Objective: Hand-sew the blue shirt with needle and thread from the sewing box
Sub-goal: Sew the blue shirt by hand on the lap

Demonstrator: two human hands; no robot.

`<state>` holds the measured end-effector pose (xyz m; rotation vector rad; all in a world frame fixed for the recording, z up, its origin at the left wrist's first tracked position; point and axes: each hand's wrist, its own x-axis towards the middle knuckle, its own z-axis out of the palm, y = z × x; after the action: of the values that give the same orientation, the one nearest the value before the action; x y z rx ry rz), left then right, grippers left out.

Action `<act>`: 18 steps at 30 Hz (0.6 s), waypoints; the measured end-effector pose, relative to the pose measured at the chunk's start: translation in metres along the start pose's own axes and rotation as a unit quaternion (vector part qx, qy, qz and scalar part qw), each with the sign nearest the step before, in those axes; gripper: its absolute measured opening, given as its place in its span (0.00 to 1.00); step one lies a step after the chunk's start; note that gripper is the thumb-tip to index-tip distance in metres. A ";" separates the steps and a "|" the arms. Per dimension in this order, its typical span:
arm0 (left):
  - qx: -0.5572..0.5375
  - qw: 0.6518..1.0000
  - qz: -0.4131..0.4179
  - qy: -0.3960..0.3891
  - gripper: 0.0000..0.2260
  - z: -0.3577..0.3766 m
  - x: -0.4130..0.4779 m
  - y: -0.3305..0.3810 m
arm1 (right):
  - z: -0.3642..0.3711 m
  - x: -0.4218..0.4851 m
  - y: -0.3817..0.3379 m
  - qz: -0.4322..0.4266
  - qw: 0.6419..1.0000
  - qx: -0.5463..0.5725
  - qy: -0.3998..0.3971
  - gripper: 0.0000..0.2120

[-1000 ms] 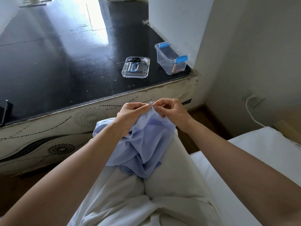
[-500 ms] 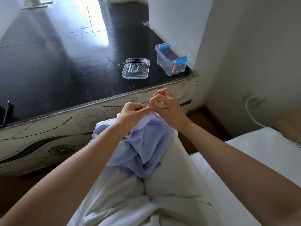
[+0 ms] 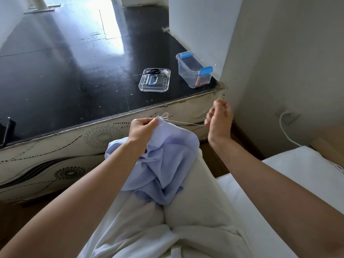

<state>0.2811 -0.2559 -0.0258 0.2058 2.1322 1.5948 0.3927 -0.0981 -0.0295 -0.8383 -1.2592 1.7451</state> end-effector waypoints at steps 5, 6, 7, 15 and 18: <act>-0.023 0.999 0.023 0.039 0.09 0.003 -0.002 0.002 | -0.004 0.007 0.004 -0.037 0.995 -0.075 0.058 0.05; -0.028 0.998 0.030 0.039 0.09 0.003 -0.003 0.003 | -0.003 0.005 0.004 -0.035 0.994 -0.105 0.013 0.05; -0.032 0.998 0.036 0.036 0.08 0.004 -0.003 0.003 | -0.001 0.002 0.005 -0.030 0.990 -0.131 -0.045 0.05; -0.059 0.997 0.055 -0.003 0.04 0.005 -0.007 0.003 | 0.022 -0.008 0.022 -0.140 0.906 -0.317 -0.245 0.04; -0.067 0.996 0.051 -0.010 0.04 0.005 -0.008 0.003 | 0.026 -0.009 0.027 -0.173 0.897 -0.326 -0.241 0.06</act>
<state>0.2898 -0.2533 -0.0222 0.2906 2.0196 1.7789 0.3687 -0.1220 -0.0476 -0.4802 -2.2498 1.2703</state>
